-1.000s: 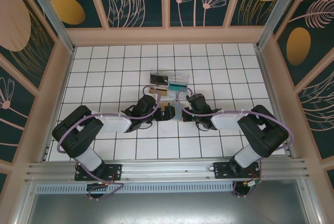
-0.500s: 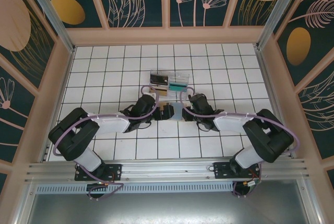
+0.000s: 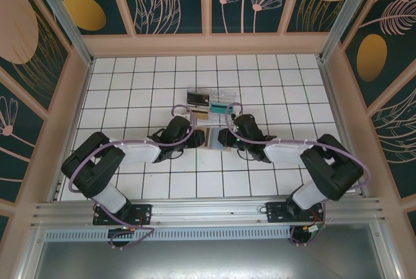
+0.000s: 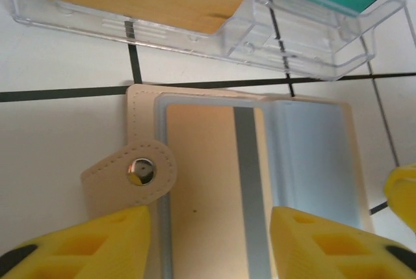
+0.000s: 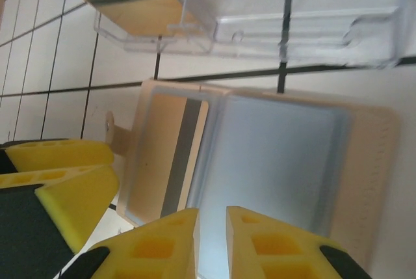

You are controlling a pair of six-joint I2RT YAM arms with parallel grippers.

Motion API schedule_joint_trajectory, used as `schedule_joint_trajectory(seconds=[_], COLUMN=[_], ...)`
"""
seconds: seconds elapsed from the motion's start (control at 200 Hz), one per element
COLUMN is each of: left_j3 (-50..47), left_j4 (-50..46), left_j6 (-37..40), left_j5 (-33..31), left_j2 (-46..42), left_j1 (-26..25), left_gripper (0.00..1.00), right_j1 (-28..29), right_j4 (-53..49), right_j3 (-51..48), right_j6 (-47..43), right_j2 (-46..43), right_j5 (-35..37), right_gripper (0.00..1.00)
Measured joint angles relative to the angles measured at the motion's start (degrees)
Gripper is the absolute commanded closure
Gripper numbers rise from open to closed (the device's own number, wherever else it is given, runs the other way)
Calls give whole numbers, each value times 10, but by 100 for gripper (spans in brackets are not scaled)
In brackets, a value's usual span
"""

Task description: Take the credit cards out of the card holder

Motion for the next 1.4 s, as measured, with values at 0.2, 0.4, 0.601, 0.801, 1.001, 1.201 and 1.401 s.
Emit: schedule_joint_trajectory(seconds=[0.2,0.4,0.601,0.801,1.001,1.201,1.401], left_j3=[0,0,1,0,-6,-23,-32], left_j4=[3,14,39,52,61,77,61], left_j6=[0,0,-3,-13,-23,-41,-48], left_j5=[11,14,32,56,72,77,75], left_j2=[17,26,36,38,38,29,2], left_j1=[0,0,2,4,4,3,2], left_gripper=[50,50,49,48,49,50,49], right_j1=[9,10,10,10,10,8,-1], right_j4=[17,21,16,16,16,14,12], right_j3=[22,29,36,38,46,47,45], right_j6=[29,41,43,49,63,71,71], right_j2=[49,58,58,58,68,73,73], right_j5=[-15,-17,-13,-13,-14,-15,-15], right_gripper=[81,81,81,81,81,82,83])
